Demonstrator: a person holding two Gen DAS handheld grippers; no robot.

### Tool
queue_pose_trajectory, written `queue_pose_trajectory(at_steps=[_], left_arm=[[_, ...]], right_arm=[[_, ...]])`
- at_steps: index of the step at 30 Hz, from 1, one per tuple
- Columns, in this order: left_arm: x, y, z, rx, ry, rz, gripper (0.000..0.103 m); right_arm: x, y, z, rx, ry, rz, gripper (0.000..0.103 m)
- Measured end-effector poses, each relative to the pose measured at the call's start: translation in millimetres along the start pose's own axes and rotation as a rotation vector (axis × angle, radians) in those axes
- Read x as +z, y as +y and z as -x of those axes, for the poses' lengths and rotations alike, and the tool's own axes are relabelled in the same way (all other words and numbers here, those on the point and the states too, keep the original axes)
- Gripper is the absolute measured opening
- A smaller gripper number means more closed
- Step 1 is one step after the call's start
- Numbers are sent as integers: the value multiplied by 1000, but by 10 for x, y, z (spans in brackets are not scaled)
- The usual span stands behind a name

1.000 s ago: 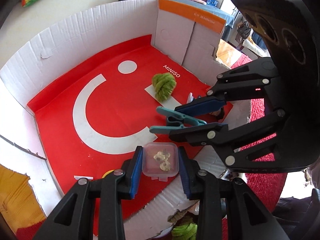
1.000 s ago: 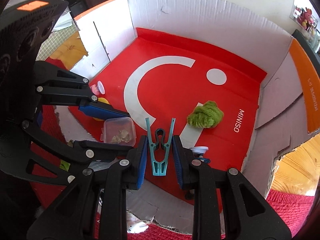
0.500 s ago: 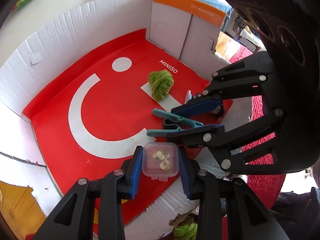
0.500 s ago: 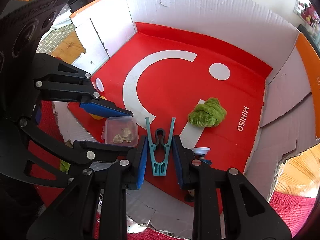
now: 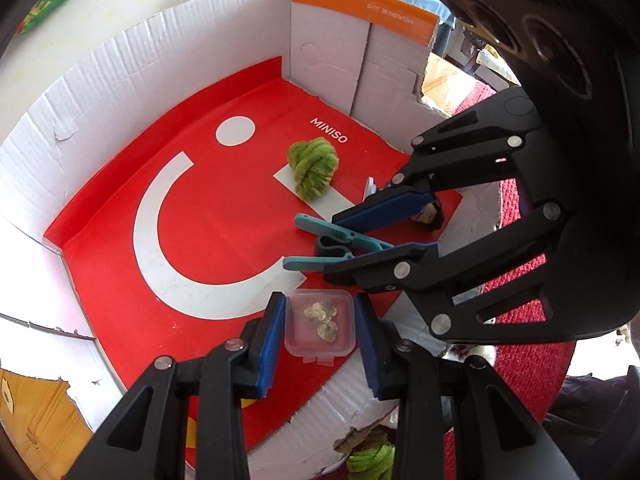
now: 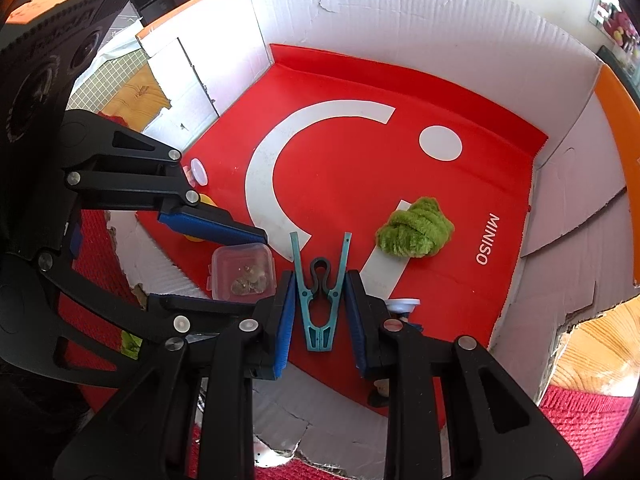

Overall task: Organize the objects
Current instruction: 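Open the left tool to drop the container while the right tool releases the clothespin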

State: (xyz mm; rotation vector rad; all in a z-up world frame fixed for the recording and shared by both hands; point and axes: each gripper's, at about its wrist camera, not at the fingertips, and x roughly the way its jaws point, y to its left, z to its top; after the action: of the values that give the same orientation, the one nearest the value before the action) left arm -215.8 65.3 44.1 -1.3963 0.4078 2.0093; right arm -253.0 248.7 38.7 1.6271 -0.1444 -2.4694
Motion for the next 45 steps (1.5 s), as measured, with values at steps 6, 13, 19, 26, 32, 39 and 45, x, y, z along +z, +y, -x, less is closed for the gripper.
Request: queue_pose_trajectory(at_steps=[6, 13, 19, 26, 32, 39, 45], left_arm=[[13, 9, -13, 1, 1, -1, 36], [-8, 38, 0, 1, 0, -2, 37], [-18, 64, 7, 3, -2, -3, 38], [-26, 71, 12, 3, -2, -3, 38], [-30, 90, 13, 2, 0, -4, 38], [-45, 136, 41, 1, -5, -2, 38], [-88, 199, 102, 5, -14, 1, 38]], right_arm=[[-53, -3, 2, -2, 1, 2, 24], [-49, -8, 32, -3, 4, 3, 24], [-46, -11, 44, -4, 5, 4, 24], [-64, -20, 86, -4, 5, 5, 24], [-85, -19, 135, -5, 4, 7, 24], [-128, -17, 255, -13, -8, 7, 24], [-132, 25, 363, -17, -26, -4, 24]])
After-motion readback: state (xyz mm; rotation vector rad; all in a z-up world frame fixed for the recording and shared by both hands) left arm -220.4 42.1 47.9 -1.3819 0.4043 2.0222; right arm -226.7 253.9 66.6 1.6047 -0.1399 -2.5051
